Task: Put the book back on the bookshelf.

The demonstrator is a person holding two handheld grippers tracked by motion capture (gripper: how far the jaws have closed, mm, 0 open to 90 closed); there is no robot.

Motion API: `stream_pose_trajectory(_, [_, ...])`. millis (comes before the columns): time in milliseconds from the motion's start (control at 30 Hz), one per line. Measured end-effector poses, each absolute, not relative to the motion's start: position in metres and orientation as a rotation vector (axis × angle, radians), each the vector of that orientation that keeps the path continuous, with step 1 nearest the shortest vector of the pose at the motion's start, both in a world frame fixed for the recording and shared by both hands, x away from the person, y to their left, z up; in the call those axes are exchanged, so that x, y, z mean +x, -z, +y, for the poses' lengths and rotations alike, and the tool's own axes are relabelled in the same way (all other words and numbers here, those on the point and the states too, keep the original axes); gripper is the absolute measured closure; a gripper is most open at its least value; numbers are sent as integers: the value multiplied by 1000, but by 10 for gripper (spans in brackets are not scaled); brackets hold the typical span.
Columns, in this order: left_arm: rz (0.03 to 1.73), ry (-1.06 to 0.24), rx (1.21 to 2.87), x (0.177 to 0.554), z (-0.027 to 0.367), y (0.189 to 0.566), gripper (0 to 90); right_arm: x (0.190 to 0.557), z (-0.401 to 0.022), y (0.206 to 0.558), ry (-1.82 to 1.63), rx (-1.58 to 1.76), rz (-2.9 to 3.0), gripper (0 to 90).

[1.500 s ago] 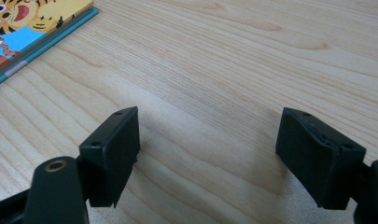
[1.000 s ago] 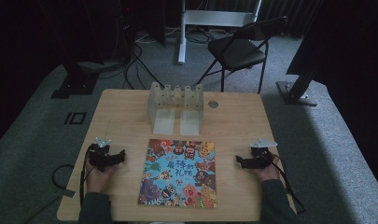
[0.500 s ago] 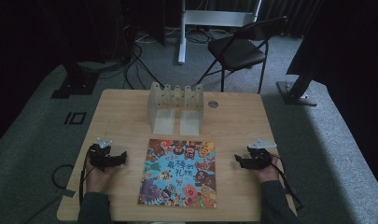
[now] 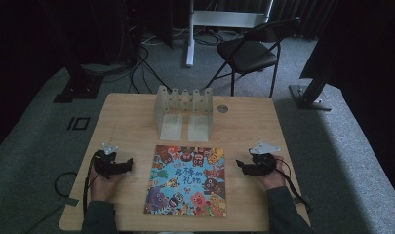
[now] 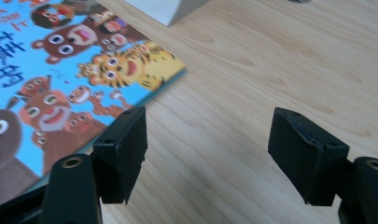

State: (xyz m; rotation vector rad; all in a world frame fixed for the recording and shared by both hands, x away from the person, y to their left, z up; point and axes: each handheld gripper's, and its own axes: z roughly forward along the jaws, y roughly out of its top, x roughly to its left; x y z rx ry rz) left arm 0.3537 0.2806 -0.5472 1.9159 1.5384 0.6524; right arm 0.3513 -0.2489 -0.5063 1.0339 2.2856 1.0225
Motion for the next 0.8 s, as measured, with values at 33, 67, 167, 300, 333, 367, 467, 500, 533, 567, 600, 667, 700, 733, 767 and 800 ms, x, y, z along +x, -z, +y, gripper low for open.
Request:
stream_pose_trajectory(33, [1538,-652,1916,354,281,547,84,352,-246,504,-1017,1020,2292,279])
stream_pose_trajectory(67, [1538,-652,1916,354,281,547,84,353,-244,503,-1014,1009,2295,279])
stream_pose_trajectory(167, [1539,-653,1916,354,281,547,84,356,-236,496,-1021,968,2304,279])
stream_pose_trajectory(300, [1542,-655,1915,354,280,547,85,361,-226,491,-1020,927,2322,277])
stream_pose_trajectory(333, [1542,-655,1915,354,280,547,85,363,-223,490,-1023,919,2329,277])
stream_pose_trajectory(367, [1542,-655,1915,354,280,547,86,364,-221,489,-1025,914,2330,277])
stream_pose_trajectory(467, [1540,-656,1913,354,280,547,90,369,-214,489,-1019,896,2345,272])
stream_pose_trajectory(500, [1540,-656,1912,354,280,547,92,371,-211,489,-1020,890,2352,271])
stream_pose_trajectory(533, [1544,-657,1912,354,280,547,93,374,-209,489,-1019,883,2361,268])
stream_pose_trajectory(567, [1552,-661,1907,354,280,547,93,376,-206,490,-1020,885,2372,256])
stream_pose_trajectory(600, [1562,-665,1898,354,280,547,93,378,-204,490,-1039,884,2388,252])
stream_pose_trajectory(667, [1567,-667,1895,354,280,547,93,383,-199,490,-1068,877,2407,247])
stream_pose_trajectory(700, [1567,-667,1896,354,280,547,93,386,-197,491,-1065,875,2414,244])
stream_pose_trajectory(733, [1567,-666,1897,354,280,547,93,388,-194,491,-1058,868,2422,239])
stream_pose_trajectory(767, [1569,-668,1896,354,280,547,94,391,-192,493,-1049,866,2430,234])
stream_pose_trajectory(800, [1580,-674,1885,354,280,547,99,394,-190,495,-1038,859,2440,228])
